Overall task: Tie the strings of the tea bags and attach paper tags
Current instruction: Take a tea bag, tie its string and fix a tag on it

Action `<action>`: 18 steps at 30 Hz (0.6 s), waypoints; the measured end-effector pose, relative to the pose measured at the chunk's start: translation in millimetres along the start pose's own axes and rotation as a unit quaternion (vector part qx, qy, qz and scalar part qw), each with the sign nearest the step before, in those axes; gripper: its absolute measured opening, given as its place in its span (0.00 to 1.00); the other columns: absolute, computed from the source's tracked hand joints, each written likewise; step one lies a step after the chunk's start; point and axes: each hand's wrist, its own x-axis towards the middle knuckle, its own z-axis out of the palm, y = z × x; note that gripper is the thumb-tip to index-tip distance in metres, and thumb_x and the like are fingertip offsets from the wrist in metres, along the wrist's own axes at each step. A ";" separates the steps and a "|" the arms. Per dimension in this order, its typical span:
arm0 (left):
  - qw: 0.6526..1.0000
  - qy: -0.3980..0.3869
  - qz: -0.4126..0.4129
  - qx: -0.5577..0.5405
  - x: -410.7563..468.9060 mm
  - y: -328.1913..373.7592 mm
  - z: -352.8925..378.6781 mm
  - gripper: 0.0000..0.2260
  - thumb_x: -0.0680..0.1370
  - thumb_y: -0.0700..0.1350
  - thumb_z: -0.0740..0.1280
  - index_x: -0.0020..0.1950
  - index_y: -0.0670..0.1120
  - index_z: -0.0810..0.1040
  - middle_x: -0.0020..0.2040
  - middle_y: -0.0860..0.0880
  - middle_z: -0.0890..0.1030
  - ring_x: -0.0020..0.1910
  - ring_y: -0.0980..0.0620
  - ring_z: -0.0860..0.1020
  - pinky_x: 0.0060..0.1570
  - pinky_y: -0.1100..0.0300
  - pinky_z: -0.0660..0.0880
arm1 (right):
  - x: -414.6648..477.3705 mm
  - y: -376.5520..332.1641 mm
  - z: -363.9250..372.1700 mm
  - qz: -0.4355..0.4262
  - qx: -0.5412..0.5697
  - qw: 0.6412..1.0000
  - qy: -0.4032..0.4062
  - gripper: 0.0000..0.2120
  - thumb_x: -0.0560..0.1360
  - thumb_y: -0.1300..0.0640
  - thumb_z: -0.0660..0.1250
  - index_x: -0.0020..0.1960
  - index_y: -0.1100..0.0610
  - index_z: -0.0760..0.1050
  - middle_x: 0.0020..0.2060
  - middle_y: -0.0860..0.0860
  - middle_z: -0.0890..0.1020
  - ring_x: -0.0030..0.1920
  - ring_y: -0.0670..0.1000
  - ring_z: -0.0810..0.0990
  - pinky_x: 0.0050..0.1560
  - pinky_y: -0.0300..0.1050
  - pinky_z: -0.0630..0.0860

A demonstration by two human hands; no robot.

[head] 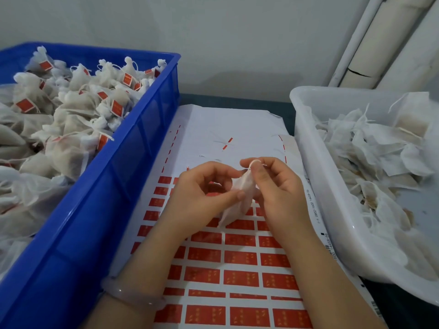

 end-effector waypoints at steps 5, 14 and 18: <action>0.999 -0.026 -0.018 -0.029 -1.4 1.8 -1.6 0.11 0.73 0.41 0.70 0.51 0.57 0.79 0.45 0.47 0.81 0.44 0.49 0.81 0.40 0.61 0.80 | -0.1 -1.8 0.1 0.003 -0.006 1.000 0.016 0.09 0.71 0.45 0.62 0.40 0.49 0.76 0.38 0.43 0.81 0.40 0.40 0.79 0.35 0.27 0.74; 0.994 -0.104 -0.017 -0.031 -3.3 8.0 0.6 0.15 0.65 0.52 0.72 0.50 0.54 0.77 0.44 0.56 0.82 0.44 0.55 0.82 0.40 0.64 0.79 | 0.3 -2.8 2.3 0.051 0.063 0.997 -0.019 0.10 0.68 0.46 0.65 0.38 0.52 0.77 0.32 0.45 0.80 0.35 0.45 0.79 0.40 0.42 0.79; 0.995 -0.094 -0.010 -0.021 -3.7 9.6 0.0 0.12 0.64 0.55 0.71 0.45 0.56 0.77 0.39 0.60 0.81 0.41 0.58 0.81 0.36 0.69 0.76 | 0.1 -1.8 2.8 0.069 0.148 0.985 -0.055 0.10 0.69 0.47 0.64 0.34 0.52 0.78 0.32 0.48 0.79 0.36 0.47 0.77 0.41 0.46 0.77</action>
